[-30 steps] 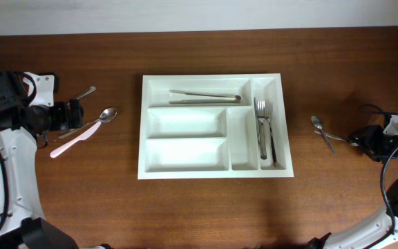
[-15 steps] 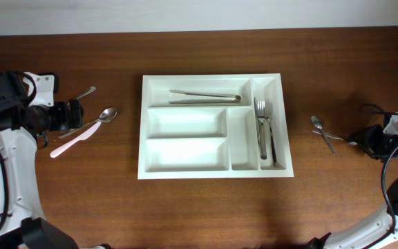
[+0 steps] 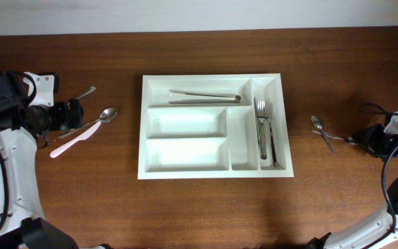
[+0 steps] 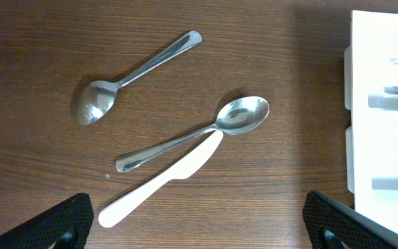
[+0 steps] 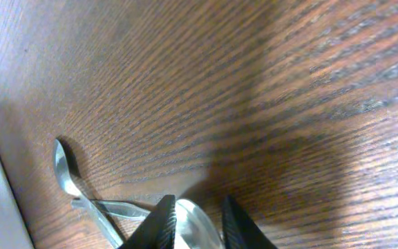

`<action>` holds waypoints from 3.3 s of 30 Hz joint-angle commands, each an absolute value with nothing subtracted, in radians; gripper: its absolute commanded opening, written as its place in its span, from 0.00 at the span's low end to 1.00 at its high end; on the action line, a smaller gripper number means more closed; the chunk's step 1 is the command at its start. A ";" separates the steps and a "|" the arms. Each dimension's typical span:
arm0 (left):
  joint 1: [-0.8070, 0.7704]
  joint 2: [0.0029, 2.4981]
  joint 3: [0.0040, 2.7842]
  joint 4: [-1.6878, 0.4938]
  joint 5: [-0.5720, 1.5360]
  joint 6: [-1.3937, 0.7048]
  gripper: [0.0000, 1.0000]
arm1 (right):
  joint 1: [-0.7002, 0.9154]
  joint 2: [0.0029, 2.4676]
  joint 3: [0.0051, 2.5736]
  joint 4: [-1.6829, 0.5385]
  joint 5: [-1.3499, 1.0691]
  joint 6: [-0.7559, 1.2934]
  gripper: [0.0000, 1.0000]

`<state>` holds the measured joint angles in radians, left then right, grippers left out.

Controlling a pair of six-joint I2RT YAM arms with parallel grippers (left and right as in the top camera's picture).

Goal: Pack container
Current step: 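Close the right gripper on one silver spoon, then lift the spoon with the right gripper and carry it over the tray, then lower the spoon into the narrow middle compartment and open the right gripper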

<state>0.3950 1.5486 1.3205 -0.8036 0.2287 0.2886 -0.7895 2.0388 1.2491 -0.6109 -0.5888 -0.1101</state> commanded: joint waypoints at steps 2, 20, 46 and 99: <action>0.398 1.556 1.340 -0.802 0.240 0.301 0.99 | -0.786 2.088 1.227 -0.612 -0.538 -0.115 0.20; 0.398 1.556 1.340 -0.802 0.240 0.301 0.99 | -0.786 2.088 1.227 -0.594 -0.585 -0.096 0.04; 0.398 1.556 1.340 -0.802 0.240 0.301 0.99 | -0.786 1.941 1.414 -0.613 -0.981 0.010 0.04; 0.398 1.556 1.340 -0.802 0.240 0.301 0.99 | 0.139 1.783 1.477 -0.955 -0.314 -0.576 0.04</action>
